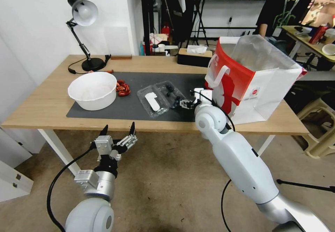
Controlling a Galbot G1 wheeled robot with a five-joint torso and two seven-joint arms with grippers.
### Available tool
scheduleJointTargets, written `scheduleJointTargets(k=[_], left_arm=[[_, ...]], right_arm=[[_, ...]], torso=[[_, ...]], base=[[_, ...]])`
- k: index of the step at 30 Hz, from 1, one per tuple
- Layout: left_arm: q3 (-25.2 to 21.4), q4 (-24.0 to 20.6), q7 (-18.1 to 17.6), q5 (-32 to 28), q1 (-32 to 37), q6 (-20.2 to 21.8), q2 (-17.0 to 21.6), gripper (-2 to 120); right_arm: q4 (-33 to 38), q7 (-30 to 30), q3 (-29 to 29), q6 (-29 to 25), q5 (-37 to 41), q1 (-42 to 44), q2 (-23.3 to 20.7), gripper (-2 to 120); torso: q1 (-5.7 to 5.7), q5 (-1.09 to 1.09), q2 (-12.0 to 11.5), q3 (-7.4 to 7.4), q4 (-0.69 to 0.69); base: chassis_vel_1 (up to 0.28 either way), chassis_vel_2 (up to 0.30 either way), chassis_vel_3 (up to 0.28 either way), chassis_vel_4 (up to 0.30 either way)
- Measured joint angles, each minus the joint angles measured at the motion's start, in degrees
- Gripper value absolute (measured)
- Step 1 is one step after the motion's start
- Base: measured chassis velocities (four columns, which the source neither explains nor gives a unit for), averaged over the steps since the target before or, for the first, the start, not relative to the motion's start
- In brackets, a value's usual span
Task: Close the takeout container lid, then place the container into the takeout bag.
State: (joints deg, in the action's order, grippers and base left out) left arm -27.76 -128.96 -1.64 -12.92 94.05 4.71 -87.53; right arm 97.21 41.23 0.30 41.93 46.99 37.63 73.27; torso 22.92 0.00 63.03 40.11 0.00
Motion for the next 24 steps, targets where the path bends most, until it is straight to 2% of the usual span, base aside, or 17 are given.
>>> scheduleJointTargets(k=[24], left_arm=[[0.3, 0.5, -0.3, 0.1, -0.1, -0.9, 0.0, 100]], right_arm=[[5.4, 0.1, 1.0, 0.0, 1.5, 4.2, -1.2, 100]], torso=[[0.00, 0.00, 0.0, 0.00, 0.00]], base=[[0.000, 0.000, 0.000, 0.000]])
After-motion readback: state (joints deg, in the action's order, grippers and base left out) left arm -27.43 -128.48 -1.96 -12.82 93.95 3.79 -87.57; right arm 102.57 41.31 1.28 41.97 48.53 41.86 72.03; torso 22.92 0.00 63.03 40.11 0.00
